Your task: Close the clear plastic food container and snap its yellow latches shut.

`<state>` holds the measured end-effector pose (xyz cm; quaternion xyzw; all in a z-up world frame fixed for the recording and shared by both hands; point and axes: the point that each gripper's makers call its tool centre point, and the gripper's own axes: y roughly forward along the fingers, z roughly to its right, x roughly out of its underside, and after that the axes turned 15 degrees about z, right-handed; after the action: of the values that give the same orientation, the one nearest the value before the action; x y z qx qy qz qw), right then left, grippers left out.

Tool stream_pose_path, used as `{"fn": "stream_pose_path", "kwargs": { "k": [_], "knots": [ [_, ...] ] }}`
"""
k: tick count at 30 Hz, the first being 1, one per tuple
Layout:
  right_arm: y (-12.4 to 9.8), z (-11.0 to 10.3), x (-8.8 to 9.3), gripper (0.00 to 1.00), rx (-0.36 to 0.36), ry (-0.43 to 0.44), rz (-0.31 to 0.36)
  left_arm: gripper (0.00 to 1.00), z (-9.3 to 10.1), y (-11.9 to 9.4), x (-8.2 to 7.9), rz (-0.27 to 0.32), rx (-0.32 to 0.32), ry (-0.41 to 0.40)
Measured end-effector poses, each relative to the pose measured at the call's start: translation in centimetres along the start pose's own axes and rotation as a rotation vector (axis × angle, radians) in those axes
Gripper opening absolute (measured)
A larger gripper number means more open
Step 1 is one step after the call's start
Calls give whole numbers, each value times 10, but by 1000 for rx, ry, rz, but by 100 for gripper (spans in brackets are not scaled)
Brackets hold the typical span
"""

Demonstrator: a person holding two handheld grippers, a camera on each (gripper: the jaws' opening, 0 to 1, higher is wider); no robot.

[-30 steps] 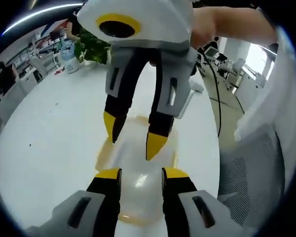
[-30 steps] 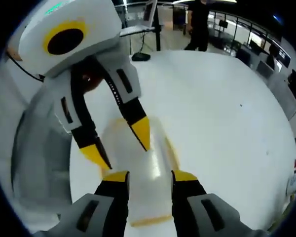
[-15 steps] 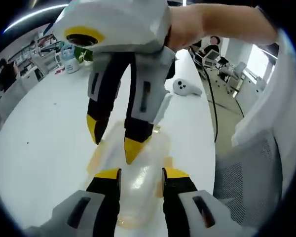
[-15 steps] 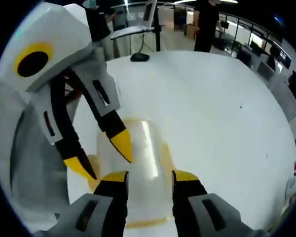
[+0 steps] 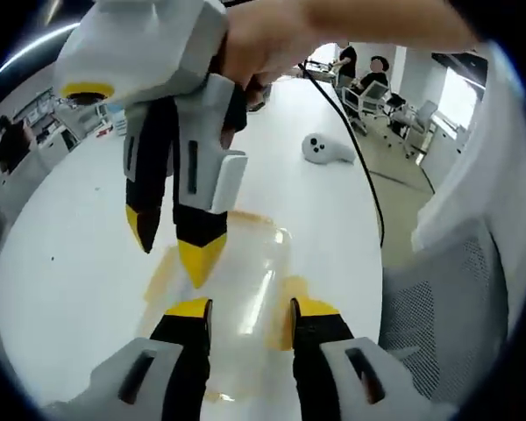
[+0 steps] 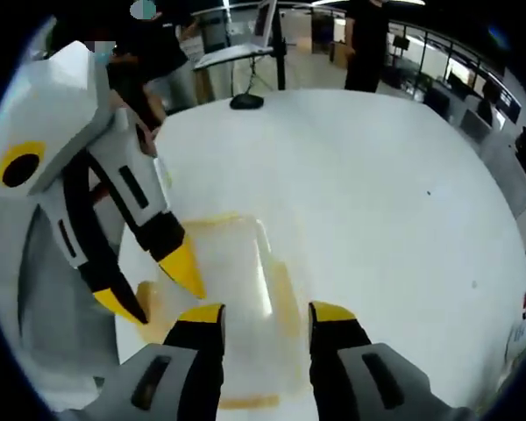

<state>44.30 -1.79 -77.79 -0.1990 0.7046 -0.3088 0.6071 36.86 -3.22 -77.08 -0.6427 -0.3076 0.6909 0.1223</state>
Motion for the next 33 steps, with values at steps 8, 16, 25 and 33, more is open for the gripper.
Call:
{"fn": "stream_pose_path", "kwargs": {
  "k": [8, 16, 25, 33],
  "knots": [
    [7, 1, 3, 40, -34, 3, -22, 37, 2, 1, 7, -31, -5, 41],
    [11, 2, 6, 40, -66, 24, -42, 38, 4, 4, 14, -71, -10, 99],
    [14, -2, 8, 36, -127, 53, -81, 38, 2, 6, 13, -66, -24, 109],
    [15, -6, 9, 33, -166, 69, -113, 37, 0, 9, 15, -79, -60, 171]
  ]
}}
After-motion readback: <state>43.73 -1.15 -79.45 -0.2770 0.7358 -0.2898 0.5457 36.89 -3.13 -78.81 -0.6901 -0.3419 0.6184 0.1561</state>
